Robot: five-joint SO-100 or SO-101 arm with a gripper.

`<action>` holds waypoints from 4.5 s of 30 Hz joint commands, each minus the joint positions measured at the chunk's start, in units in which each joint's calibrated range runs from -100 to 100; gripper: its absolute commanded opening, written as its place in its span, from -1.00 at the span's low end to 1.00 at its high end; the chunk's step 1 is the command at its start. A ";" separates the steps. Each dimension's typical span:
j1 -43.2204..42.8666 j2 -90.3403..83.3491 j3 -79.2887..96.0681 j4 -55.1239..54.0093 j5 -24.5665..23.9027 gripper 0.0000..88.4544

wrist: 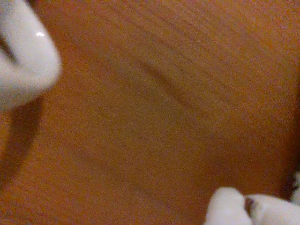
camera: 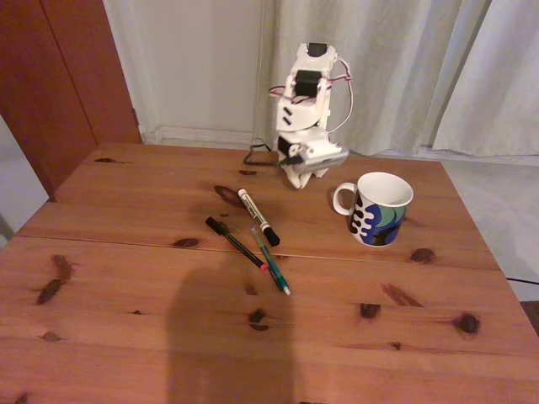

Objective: Clean up the desk and place the pens and markers into the cup

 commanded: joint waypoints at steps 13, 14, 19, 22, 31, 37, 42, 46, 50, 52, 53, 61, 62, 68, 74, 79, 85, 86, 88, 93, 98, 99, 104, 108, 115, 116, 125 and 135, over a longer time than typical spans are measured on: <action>10.27 26.33 -23.92 -0.37 8.54 -0.97; 10.27 26.49 -23.74 -0.37 8.80 -0.97; 10.75 26.49 -23.20 -0.37 8.85 -0.97; 10.91 27.16 -23.20 -0.46 8.90 -0.96; 12.28 27.32 -22.30 -0.46 11.00 -0.63; 13.41 27.24 -17.97 -0.55 11.26 -0.54; 13.65 27.16 -15.90 -0.55 11.26 -0.54; 13.65 27.16 -12.74 -2.27 11.26 -0.54; 13.65 27.16 -7.33 -9.58 11.26 -0.54; 13.65 26.99 -5.17 -13.19 11.21 -0.54; 13.65 26.83 -4.63 -14.31 11.05 -0.54; 13.73 26.58 -4.27 -15.26 10.95 -0.54; 13.73 26.58 -4.27 -15.26 10.95 -0.54; 13.73 26.58 -3.82 -15.26 10.89 -0.54; 13.73 26.49 -0.75 -20.16 10.89 -0.71; 13.89 26.33 1.41 -22.31 11.16 -0.98; 13.49 24.67 0.78 -22.31 10.79 -0.98; 13.41 23.18 0.78 -22.31 10.27 -0.98; 12.04 19.05 0.78 -22.31 7.54 -0.98; 4.24 6.06 0.69 -23.34 -3.41 -0.99; -3.00 -4.70 1.68 -31.51 -13.73 -0.99; -4.21 -6.44 1.68 -33.23 -15.40 -0.99; -8.07 -13.89 1.68 -41.84 -21.90 -0.99; -9.67 -18.93 2.32 -47.43 -26.25 -0.98; -15.62 -27.95 11.15 -55.34 -28.03 -0.98; -16.83 -29.61 12.68 -56.46 -28.03 -0.98; -25.92 -45.08 23.78 -61.10 -27.82 -0.98; -30.90 -49.80 32.52 -61.02 -27.87 -0.98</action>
